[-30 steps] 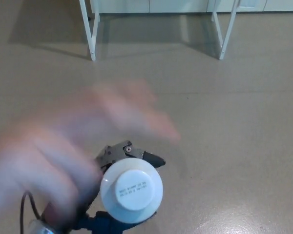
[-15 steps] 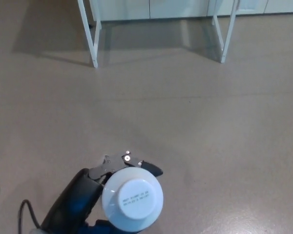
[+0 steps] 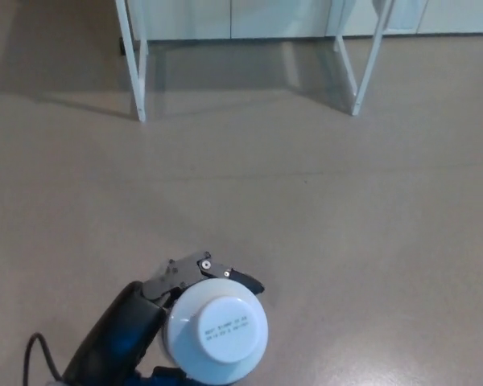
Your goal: The robot picks up a bottle from a person using its left hand and walk towards the table in frontand put the bottle on the table.
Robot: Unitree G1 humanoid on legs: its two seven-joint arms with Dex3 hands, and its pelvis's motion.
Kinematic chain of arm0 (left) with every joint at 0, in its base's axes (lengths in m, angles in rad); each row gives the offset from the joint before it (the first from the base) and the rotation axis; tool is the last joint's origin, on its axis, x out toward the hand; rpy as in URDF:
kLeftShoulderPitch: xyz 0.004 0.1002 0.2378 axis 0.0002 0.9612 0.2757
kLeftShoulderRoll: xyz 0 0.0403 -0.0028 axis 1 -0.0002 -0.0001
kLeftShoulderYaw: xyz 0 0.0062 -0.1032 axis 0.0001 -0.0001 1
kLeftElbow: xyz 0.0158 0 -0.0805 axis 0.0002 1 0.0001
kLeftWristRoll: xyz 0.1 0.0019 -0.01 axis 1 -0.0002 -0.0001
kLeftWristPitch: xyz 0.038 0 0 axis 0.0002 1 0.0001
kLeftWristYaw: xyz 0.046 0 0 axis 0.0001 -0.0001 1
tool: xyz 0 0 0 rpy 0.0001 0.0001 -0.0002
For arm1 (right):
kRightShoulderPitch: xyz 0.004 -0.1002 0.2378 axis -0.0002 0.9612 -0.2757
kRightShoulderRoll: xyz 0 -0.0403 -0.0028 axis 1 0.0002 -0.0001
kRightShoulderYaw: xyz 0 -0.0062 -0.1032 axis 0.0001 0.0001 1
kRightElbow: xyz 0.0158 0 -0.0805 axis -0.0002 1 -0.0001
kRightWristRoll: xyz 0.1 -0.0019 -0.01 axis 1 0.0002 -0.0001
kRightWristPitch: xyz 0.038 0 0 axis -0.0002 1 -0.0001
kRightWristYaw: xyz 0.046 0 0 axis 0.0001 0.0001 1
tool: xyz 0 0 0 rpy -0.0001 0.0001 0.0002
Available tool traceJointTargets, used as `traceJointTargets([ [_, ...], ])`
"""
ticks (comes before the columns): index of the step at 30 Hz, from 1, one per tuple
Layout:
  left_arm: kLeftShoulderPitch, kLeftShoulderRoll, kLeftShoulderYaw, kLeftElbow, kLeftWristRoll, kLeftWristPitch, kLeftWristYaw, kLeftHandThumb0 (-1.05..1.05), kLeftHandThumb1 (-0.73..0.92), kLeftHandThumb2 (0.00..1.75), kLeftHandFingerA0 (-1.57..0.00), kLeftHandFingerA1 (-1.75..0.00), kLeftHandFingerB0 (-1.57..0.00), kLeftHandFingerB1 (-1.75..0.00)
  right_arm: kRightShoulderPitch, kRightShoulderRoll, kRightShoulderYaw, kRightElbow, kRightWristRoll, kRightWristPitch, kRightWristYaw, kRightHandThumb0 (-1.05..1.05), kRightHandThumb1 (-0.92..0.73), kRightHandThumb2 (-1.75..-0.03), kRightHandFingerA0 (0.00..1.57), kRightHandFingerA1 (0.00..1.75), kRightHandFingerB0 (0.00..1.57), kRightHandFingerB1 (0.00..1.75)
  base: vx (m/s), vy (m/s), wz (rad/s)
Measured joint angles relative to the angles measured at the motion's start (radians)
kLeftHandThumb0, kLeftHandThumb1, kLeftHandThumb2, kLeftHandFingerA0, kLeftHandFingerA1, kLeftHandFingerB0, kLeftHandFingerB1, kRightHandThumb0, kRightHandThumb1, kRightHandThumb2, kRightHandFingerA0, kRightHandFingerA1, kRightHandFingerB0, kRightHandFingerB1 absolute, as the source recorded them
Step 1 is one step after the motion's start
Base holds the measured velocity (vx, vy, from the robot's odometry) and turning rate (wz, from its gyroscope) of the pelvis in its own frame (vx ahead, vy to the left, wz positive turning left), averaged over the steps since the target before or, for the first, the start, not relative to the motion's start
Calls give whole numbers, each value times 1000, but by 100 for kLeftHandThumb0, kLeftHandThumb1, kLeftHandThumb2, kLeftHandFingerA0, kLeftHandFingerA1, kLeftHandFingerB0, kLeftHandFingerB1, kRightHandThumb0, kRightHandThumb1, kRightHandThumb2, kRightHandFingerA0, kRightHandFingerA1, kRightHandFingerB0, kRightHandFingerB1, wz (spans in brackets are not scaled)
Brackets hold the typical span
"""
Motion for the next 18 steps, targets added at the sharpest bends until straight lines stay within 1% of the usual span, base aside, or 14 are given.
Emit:
traceJointTargets([
  [3, -1, 3, 0, 0, -1, 0, -2, -25, 82, 67, -95, -119, -61, -97, -7, 0, 3, 1, -1, 0, 2, -30, -71, -61, 54, 43, 44, 38, 258, -120, 12],
  [6, -1, 2, 0, -5, -9, 0, -7, -25, 81, 67, -94, -123, -61, -98, -7, -1, 3, 1, 0, 1, 4, -30, -70, -61, 55, 43, 45, 37, 266, -194, 13],
  [9, -5, -2, -1, -6, -14, 3, -11, -25, 82, 67, -94, -122, -60, -97, -11, 8, 5, 3, 0, 3, 6, -30, -70, -60, 56, 45, 44, 37, 345, -314, 37],
  [12, -12, -4, -3, -7, -17, 3, -16, -24, 81, 67, -93, -122, -60, -99, -16, -12, -4, 3, 2, 6, 6, -30, -70, -61, 54, 43, 44, 37, 332, -287, 30],
  [18, -4, -7, -3, -7, -25, 3, -19, -23, 79, 69, -94, -121, -62, -96, -27, -12, -1, 6, 1, 7, 7, -29, -71, -61, 55, 43, 44, 37, 370, -58, -5],
])
